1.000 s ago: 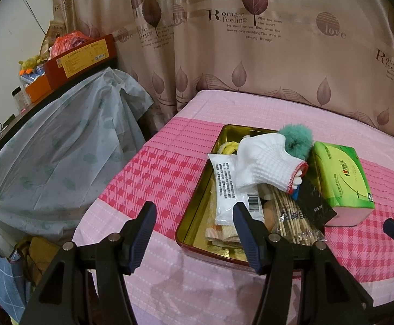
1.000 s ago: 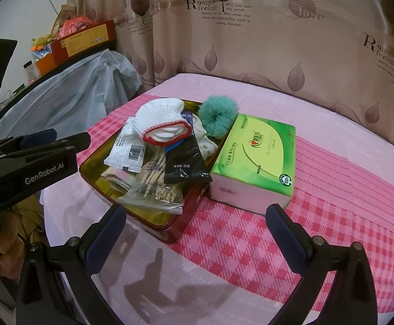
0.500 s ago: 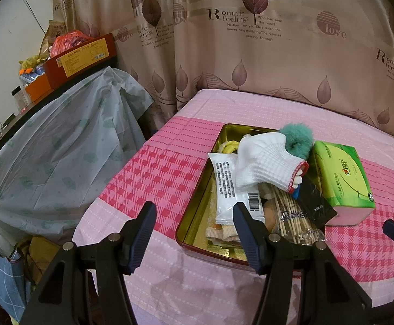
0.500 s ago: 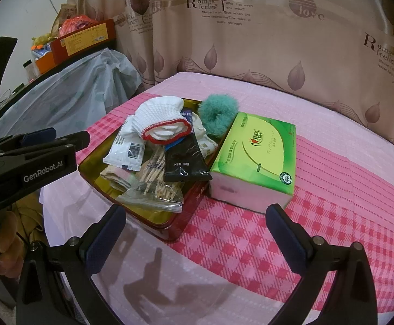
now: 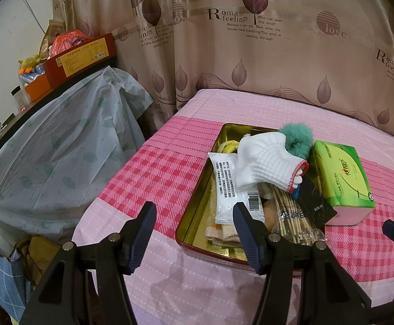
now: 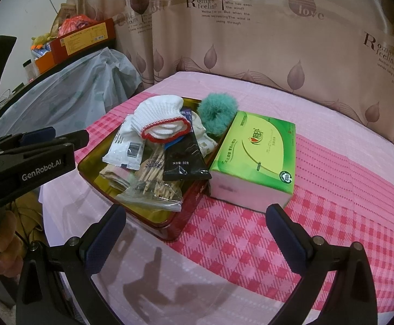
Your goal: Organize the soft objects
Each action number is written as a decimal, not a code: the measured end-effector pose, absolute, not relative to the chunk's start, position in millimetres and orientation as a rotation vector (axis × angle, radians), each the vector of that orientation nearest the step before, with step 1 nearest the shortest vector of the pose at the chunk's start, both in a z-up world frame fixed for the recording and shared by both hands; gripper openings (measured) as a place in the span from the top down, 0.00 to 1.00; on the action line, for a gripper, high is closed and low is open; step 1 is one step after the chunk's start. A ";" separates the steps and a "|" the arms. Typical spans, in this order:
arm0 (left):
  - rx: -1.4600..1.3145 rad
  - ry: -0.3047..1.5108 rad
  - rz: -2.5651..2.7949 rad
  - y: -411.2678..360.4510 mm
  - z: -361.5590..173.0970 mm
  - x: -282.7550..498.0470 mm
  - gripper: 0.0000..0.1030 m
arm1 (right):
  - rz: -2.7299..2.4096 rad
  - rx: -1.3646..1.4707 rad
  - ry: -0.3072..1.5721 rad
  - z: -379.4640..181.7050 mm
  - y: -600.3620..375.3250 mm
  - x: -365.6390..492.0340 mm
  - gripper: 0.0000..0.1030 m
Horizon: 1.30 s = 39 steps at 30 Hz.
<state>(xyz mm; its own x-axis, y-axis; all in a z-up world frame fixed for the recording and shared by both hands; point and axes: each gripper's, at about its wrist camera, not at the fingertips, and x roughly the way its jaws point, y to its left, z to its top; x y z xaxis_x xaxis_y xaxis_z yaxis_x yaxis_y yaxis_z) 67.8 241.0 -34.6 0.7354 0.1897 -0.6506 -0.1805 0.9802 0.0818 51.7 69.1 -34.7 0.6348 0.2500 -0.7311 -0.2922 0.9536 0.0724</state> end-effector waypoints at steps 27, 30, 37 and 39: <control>0.014 0.719 0.204 241.2 -34.2 68.7 0.42 | 0.317 -0.056 0.841 -41.7 68.5 49.6 0.01; 0.015 0.719 0.204 241.1 -33.5 69.4 0.42 | 0.317 -0.056 0.844 -41.5 69.6 49.9 0.01; 0.014 0.722 0.205 241.1 -33.7 69.7 0.42 | 0.318 -0.059 0.845 -42.1 70.3 49.1 0.01; 0.012 0.724 0.204 241.6 -34.7 68.6 0.42 | 0.317 -0.059 0.845 -42.1 70.2 48.9 0.01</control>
<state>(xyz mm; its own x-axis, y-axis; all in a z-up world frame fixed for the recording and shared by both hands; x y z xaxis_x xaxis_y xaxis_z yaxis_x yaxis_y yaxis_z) 68.6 241.6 -34.7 0.7300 0.1894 -0.6567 -0.1811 0.9801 0.0813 48.9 70.2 -42.1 0.6200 0.2520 -0.7430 -0.2983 0.9516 0.0738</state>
